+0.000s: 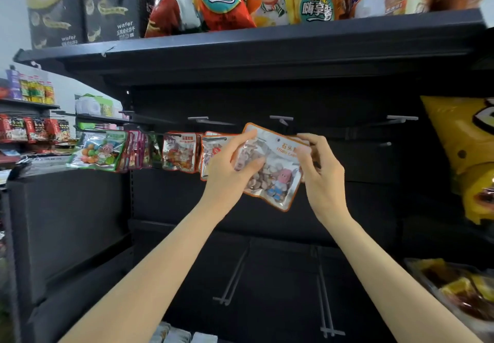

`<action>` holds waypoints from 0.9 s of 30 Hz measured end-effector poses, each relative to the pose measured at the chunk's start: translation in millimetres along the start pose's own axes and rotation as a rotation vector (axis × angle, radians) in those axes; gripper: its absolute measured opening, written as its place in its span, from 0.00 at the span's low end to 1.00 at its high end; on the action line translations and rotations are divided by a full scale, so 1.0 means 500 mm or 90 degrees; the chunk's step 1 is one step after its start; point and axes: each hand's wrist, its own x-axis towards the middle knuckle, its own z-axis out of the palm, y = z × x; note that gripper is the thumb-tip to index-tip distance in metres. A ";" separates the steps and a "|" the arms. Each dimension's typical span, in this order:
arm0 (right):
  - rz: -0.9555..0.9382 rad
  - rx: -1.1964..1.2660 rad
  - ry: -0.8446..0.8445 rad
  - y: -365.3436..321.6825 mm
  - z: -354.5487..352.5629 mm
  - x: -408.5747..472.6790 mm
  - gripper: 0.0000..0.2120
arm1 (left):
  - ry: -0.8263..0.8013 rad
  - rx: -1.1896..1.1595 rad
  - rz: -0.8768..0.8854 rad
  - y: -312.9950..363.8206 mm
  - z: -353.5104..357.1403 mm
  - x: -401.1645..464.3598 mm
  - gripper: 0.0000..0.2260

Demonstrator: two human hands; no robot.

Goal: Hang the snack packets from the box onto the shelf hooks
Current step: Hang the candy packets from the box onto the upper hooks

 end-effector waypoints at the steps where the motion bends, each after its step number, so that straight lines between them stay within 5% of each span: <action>1: 0.006 -0.007 -0.028 -0.002 -0.001 0.000 0.09 | 0.005 -0.007 0.001 0.001 0.013 0.001 0.21; 6: 0.042 -0.120 -0.034 -0.001 0.007 0.022 0.15 | 0.040 0.010 -0.004 -0.005 0.054 0.000 0.22; 27: 0.009 -0.170 -0.012 0.007 0.026 0.015 0.18 | 0.087 0.024 -0.003 -0.053 0.069 -0.002 0.22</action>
